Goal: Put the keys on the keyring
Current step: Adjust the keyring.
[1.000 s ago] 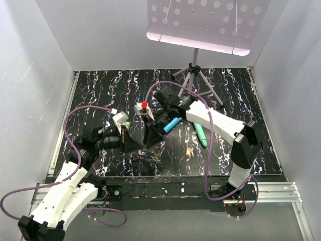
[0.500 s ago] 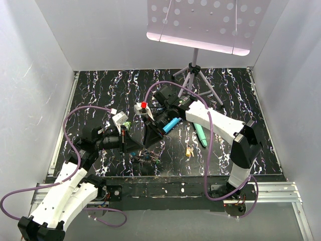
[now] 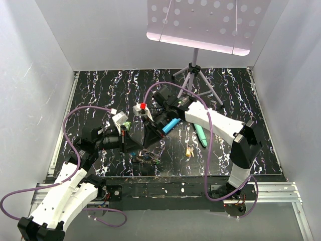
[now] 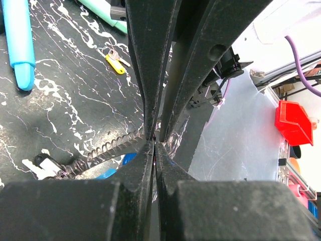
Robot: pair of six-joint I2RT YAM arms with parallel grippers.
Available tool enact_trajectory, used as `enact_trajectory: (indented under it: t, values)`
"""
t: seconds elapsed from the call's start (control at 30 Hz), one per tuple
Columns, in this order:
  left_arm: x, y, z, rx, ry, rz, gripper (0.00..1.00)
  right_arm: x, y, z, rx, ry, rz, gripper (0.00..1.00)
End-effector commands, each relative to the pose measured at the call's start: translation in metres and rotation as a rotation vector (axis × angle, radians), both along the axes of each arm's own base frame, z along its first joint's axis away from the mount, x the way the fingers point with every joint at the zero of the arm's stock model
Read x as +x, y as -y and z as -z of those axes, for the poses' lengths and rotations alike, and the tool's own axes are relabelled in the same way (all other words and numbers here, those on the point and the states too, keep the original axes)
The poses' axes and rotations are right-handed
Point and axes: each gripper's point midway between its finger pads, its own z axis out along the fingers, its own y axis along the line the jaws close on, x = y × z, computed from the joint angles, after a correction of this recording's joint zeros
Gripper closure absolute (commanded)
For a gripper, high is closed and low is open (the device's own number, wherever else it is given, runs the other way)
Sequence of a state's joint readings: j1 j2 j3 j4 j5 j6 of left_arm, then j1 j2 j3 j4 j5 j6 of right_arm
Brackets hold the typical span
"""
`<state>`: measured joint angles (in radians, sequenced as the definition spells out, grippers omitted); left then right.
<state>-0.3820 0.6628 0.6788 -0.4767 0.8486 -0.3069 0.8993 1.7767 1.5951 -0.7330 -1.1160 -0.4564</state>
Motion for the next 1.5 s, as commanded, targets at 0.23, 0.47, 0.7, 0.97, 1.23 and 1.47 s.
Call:
enact_trajectory:
  t: [0.23,0.47,0.7,0.97,1.23,1.47]
  values:
    - [0.003,0.000,-0.021,-0.033,0.089,-0.016,1.00,-0.008,0.000,-0.001,-0.005,-0.009,-0.028,0.99]
    - [0.005,-0.002,-0.017,-0.032,0.059,-0.048,0.82,0.001,0.001,-0.004,-0.046,0.065,0.017,0.99]
    - [0.016,-0.016,-0.019,0.000,0.161,-0.166,0.39,0.025,0.022,-0.004,-0.227,0.313,-0.008,0.99]
    - [0.011,-0.020,-0.038,-0.026,0.379,-0.139,0.36,0.027,0.042,-0.003,-0.302,0.524,-0.087,0.99]
    - [0.006,-0.012,-0.056,-0.139,0.517,-0.087,0.49,0.027,0.038,-0.025,-0.168,0.655,-0.105,0.99]
    - [0.007,0.003,-0.053,-0.214,0.437,-0.021,0.54,0.019,0.036,-0.031,-0.124,0.666,-0.146,0.99]
